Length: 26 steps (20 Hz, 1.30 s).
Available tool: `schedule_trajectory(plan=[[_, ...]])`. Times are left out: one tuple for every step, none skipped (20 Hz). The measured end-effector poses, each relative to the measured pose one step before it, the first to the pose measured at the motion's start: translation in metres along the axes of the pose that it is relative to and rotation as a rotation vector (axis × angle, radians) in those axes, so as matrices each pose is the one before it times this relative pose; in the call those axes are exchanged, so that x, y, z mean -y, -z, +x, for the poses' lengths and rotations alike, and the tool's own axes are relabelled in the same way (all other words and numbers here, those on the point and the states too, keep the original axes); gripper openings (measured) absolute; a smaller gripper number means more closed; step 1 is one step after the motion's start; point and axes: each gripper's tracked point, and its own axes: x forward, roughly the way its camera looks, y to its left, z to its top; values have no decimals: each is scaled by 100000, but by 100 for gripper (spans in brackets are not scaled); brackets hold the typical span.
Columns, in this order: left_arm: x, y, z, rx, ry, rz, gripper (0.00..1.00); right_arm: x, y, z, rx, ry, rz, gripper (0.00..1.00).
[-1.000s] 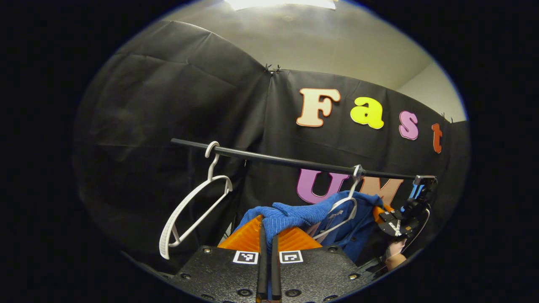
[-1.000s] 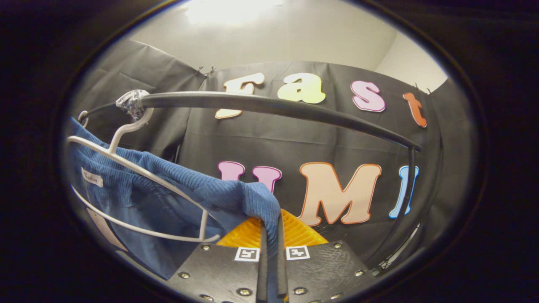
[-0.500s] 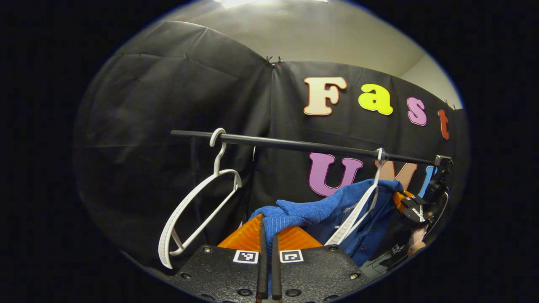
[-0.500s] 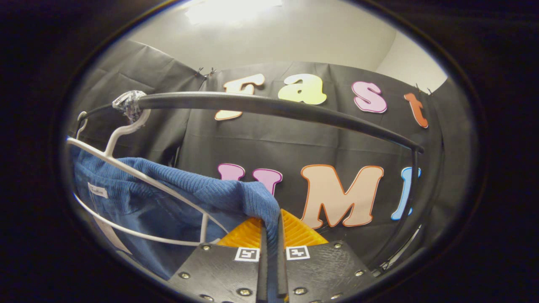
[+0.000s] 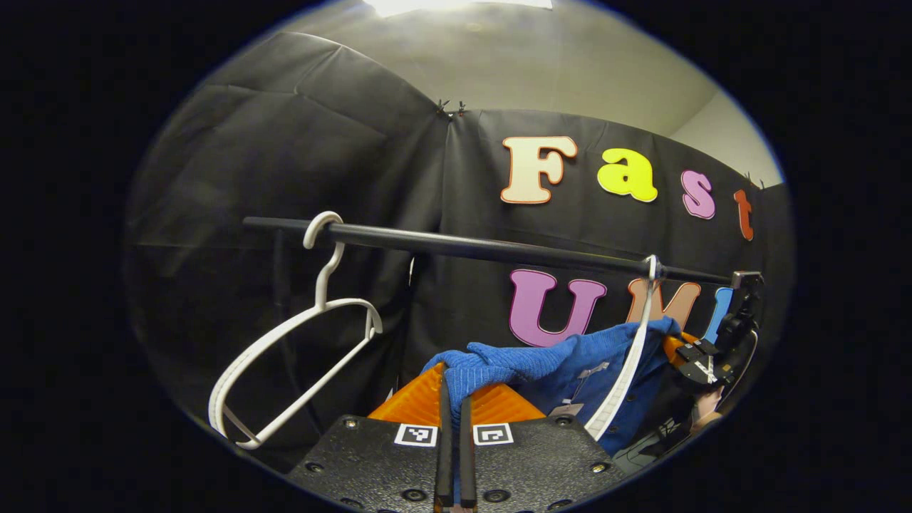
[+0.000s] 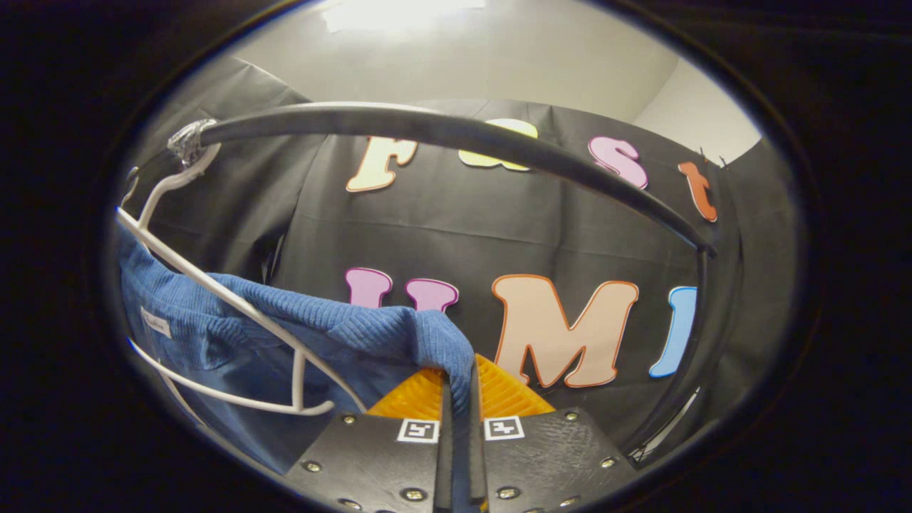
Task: Grasp the clothes on the hanger with both hands and then place them into the laundry hamper below.
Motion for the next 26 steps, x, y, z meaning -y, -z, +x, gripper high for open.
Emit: schedule_trajectory(plan=[[-35, 322, 421, -374, 331, 510, 4, -15, 389, 259, -716, -41, -27, 9], [55, 401, 408, -325, 454, 264, 4, 11, 581, 282, -898, 46, -578, 9], [24, 450, 319, -611, 352, -145, 4, -18, 573, 102, -1090, -59, -828, 9], [-109, 425, 185, -563, 459, -459, 4, -29, 533, 162, -964, -154, -794, 9], [-93, 510, 209, -749, 227, -684, 4, -116, 627, 110, -1219, -233, -671, 9], [-13, 356, 114, -306, 369, -671, 4, -182, 642, -6, -1066, -316, -236, 9], [-144, 581, 49, -815, 191, -738, 4, -203, 611, 129, -1371, -528, 45, 9], [-189, 330, 86, -496, -129, -537, 4, -177, 902, 128, -1695, -459, 135, 9], [-72, 424, 157, -453, 165, -578, 4, -185, 720, 146, -1780, -598, 402, 9], [-26, 338, 116, -520, 113, -414, 4, -295, 635, 190, -1567, -532, 255, 9], [17, 400, 43, -300, 147, -302, 4, -143, 665, 258, -1696, -406, -74, 9], [-45, 397, 84, -554, 10, -251, 4, -153, 606, 11, -1313, -462, -15, 9], [-57, 423, 123, -230, -77, -258, 4, -187, 539, 39, -1158, -296, 103, 9], [-56, 359, 12, -538, -142, -387, 4, -86, 714, 124, -1263, -23, 136, 9], [-40, 487, 19, -594, -183, -543, 4, -16, 602, 40, -1220, -202, 348, 9], [-73, 463, -50, -661, -230, -652, 4, -1, 521, 18, -1083, -125, 385, 9], [-98, 524, -76, -816, -119, -868, 4, -7, 477, -280, -995, -126, 249, 9], [-81, 398, -96, -405, -174, -720, 4, -2, 469, -274, -769, -256, 142, 9], [-151, 420, -19, -627, -354, -599, 4, -51, 406, -210, -816, -285, -168, 9], [-180, 419, -40, -532, -468, -465, 4, 11, 450, -278, -691, -134, -278, 9], [-140, 447, -44, -552, -321, -536, 4, -94, 389, -223, -872, -527, 21, 9], [-223, 414, -30, -585, -533, -529, 4, -57, 492, -149, -862, -330, 104, 9], [-204, 528, -59, -887, -432, -705, 4, -20, 468, -265, -971, -80, 99, 8], [-84, 509, -89, -689, -386, -874, 4, 86, 534, -260, -1263, 221, 54, 9], [-119, 612, -75, -794, -627, -752, 4, 36, 671, -181, -1498, -310, 477, 9], [-282, 472, 8, -515, -689, -547, 4, -186, 644, -258, -1210, -1004, 1036, 9]])
